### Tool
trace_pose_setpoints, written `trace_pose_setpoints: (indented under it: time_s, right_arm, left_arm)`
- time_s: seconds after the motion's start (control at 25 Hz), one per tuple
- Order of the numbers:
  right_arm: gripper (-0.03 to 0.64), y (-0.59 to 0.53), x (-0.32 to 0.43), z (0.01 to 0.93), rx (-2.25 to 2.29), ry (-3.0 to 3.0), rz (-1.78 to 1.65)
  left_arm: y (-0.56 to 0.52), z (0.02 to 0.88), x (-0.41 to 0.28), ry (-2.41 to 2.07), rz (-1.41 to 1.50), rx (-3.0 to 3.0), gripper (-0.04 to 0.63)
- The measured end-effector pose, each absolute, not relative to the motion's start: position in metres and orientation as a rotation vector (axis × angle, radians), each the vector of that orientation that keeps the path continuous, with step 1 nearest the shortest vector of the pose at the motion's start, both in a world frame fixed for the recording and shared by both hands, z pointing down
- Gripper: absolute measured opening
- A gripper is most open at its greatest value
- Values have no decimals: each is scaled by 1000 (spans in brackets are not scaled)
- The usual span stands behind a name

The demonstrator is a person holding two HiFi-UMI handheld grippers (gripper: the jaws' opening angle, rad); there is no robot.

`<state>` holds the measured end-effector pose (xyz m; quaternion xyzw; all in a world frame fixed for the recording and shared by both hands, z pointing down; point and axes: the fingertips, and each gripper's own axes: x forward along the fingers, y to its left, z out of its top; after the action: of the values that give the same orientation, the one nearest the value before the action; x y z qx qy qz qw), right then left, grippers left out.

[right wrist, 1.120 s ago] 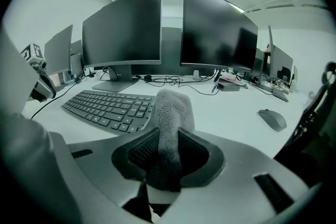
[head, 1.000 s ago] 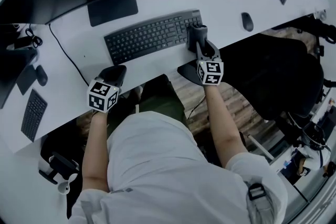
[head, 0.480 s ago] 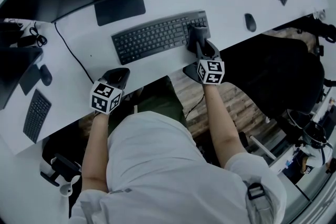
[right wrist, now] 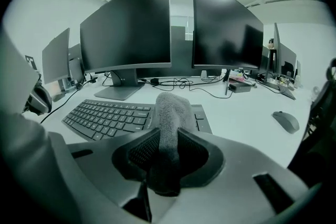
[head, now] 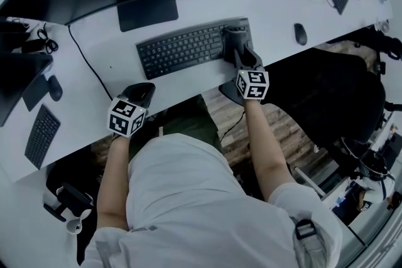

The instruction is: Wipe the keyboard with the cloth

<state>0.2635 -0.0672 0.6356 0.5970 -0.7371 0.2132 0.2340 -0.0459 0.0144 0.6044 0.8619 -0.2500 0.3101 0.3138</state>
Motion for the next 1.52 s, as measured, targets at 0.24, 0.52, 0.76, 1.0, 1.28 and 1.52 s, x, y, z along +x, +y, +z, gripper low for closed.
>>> trace_pose_setpoints:
  time_s: [0.24, 0.52, 0.76, 1.0, 1.28, 1.52]
  right_arm:
    - [110, -80, 261, 634, 1558, -2029, 599]
    - [114, -103, 262, 631, 1465, -2051, 624]
    - [115, -134, 257, 629, 1423, -2063, 597]
    - [115, -153, 245, 630, 1337, -2049, 554]
    - [115, -164, 231, 628, 1278, -2066, 527]
    - [115, -161, 218, 626, 1245, -2081, 508]
  left_arm:
    - [12, 605, -40, -675, 811, 2252, 0]
    - [9, 608, -33, -708, 790, 2219, 0]
    - [4, 609, -30, -750, 765, 2184, 0]
    - [2, 609, -29, -795, 736, 2151, 0]
    - [8, 611, -32, -825, 717, 2122, 0]
    - [14, 614, -34, -830, 700, 2100, 0]
